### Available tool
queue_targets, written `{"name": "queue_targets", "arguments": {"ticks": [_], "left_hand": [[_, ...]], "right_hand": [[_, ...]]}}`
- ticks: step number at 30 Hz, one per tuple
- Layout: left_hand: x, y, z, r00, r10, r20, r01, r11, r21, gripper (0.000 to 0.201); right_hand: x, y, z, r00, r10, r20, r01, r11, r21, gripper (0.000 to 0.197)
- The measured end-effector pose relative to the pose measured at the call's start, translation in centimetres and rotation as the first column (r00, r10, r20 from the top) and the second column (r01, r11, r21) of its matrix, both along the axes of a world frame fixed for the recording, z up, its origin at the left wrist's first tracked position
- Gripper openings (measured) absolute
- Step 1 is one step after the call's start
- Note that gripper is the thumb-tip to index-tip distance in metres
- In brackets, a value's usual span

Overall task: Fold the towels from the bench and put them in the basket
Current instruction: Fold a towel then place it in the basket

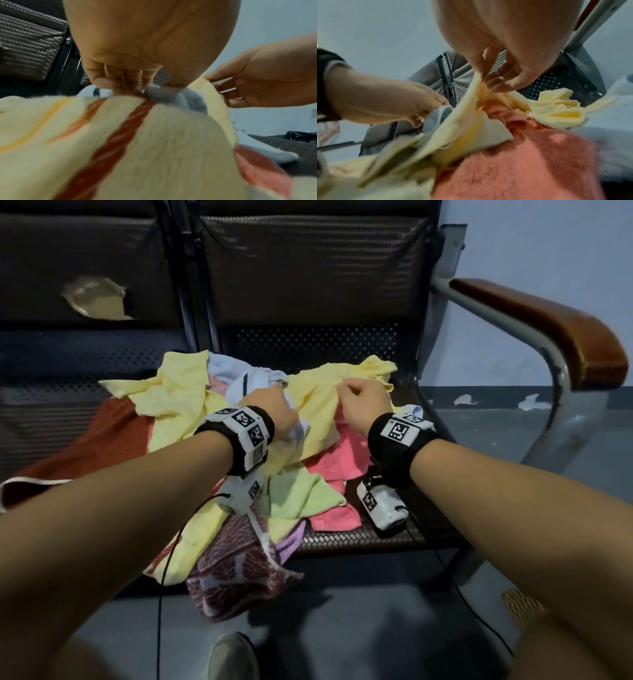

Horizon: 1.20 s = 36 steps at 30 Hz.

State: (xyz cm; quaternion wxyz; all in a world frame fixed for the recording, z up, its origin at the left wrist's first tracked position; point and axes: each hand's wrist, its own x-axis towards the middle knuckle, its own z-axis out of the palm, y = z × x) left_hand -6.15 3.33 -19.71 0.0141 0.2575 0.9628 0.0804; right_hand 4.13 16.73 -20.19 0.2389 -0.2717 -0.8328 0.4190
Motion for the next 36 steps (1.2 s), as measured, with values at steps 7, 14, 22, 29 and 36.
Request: {"name": "queue_targets", "arguments": {"ticks": [7,14,22,29,36], "left_hand": [[2.9,3.6,2.9,0.907,-0.355,0.228,0.203,0.840,0.503,0.073],[7.7,6.6,3.8,0.647,-0.576,0.500,0.047,0.685,0.727,0.025],[12.7,6.5,4.4,0.509,-0.770,0.385,0.474,0.624,0.621,0.016],[9.6,5.9,3.7,0.778,-0.628,0.025,0.555,0.705,0.441,0.051],[10.1,7.6,1.8,0.726,-0.687,0.014,0.673,0.715,0.191,0.020]], "right_hand": [[3.1,3.7,4.8,0.937,-0.247,-0.246,0.170,0.939,-0.299,0.025],[9.0,4.9,4.6,0.992,-0.128,-0.011,0.119,0.946,-0.301,0.032],[13.9,5.8,4.1,0.971,0.193,0.140,-0.078,0.814,-0.576,0.044],[15.6,6.3,4.2,0.965,0.261,0.038,-0.235,0.915,-0.328,0.048],[16.2,6.4,5.1,0.983,0.185,0.011,-0.174,0.941,-0.289,0.014]]}}
